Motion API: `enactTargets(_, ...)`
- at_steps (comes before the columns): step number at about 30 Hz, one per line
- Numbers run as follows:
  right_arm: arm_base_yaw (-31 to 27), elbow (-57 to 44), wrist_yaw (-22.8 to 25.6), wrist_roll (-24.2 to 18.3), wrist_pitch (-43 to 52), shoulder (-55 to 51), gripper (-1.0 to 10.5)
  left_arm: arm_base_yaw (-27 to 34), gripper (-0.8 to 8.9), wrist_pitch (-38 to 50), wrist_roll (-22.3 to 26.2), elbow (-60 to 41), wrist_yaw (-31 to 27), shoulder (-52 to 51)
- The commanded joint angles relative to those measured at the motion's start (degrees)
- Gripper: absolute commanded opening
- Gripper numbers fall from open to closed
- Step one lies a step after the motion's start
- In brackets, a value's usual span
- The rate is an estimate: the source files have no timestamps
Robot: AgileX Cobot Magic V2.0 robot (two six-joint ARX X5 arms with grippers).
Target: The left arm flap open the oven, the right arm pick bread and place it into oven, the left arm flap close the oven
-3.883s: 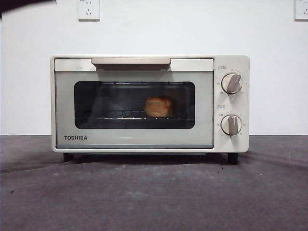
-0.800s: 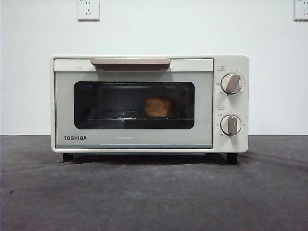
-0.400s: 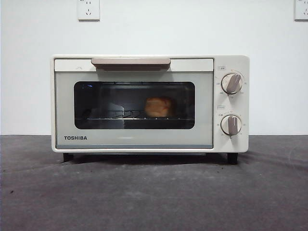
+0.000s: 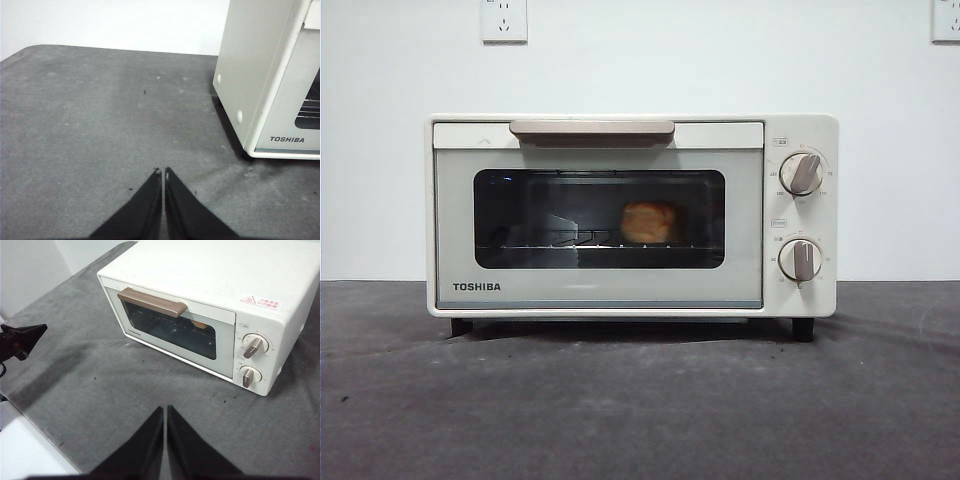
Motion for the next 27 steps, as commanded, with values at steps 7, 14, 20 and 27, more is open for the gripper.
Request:
enactTargets(7, -19.32, -8.83, -0.28, -3.10, 10.86, -5.03, 0.1, 0.02, 0.16, -0.33, 1.01, -1.18, -0.20, -0.11)
enactTargets(14, -32.85, -32.98, -0.74, -12.66, 33.75, -16.72, 0.1, 0.04, 0.16, -0.31, 1.01, -1.18, -0.20, -0.11)
enactTargets(20, -37.27, -48.96, -0.15, -13.66, 45.86, -24.70, 0.1, 0.02, 0.16, -0.31, 1.01, -1.18, -0.20, -0.11)
enactTargets(27, -38.14, -56.81, -0.98, -13.64, 46.21, -29.24, 0.1, 0.02, 0.16, -0.31, 1.01, -1.18, -0.20, -0.11)
